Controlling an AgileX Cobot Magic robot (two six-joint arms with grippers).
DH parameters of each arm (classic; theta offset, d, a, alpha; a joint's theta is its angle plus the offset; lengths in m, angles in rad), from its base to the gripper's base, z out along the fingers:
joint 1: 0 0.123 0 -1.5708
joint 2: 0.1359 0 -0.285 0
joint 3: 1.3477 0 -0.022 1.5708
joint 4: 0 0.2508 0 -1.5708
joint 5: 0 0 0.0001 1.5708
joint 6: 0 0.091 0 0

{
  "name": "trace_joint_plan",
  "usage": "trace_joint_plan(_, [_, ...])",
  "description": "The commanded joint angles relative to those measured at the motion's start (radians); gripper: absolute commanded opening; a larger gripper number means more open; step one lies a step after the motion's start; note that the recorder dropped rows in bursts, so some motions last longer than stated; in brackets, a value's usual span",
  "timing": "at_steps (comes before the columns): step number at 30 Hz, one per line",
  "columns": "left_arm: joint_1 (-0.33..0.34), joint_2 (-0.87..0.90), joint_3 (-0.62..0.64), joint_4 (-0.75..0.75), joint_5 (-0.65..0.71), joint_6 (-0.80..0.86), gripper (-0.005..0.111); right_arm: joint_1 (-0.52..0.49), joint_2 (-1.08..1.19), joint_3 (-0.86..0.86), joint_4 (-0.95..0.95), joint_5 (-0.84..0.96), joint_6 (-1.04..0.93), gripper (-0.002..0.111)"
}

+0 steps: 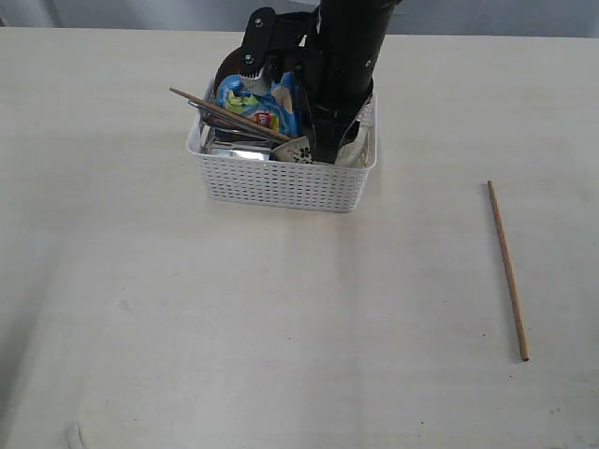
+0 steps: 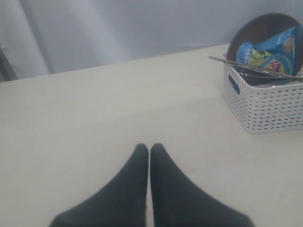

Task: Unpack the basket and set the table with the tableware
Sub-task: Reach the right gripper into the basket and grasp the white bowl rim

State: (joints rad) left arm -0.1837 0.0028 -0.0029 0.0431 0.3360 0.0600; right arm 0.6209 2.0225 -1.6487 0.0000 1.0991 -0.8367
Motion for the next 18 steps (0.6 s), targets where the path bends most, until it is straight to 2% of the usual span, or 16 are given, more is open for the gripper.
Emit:
trace_joint_plan(1, [0.006, -0.003, 0.003, 0.004, -0.007, -0.005, 0.001, 0.0, 0.025, -0.006, -0.017, 0.015, -0.031, 0.05])
trace_joint_plan(8, [0.006, -0.003, 0.003, 0.004, -0.007, -0.005, 0.001, 0.0, 0.058, -0.006, -0.039, 0.011, -0.031, 0.049])
trace_joint_plan(10, [0.006, -0.003, 0.003, 0.004, -0.007, -0.005, 0.001, 0.0, 0.058, -0.006, -0.052, 0.007, -0.033, 0.041])
trace_joint_plan(16, [0.006, -0.003, 0.003, 0.004, -0.007, -0.005, 0.001, 0.0, 0.058, -0.006, -0.078, 0.009, -0.048, -0.001])
trace_joint_plan(18, [0.006, -0.003, 0.003, 0.004, -0.007, -0.005, 0.001, 0.0, 0.058, -0.008, -0.078, 0.009, -0.054, 0.0])
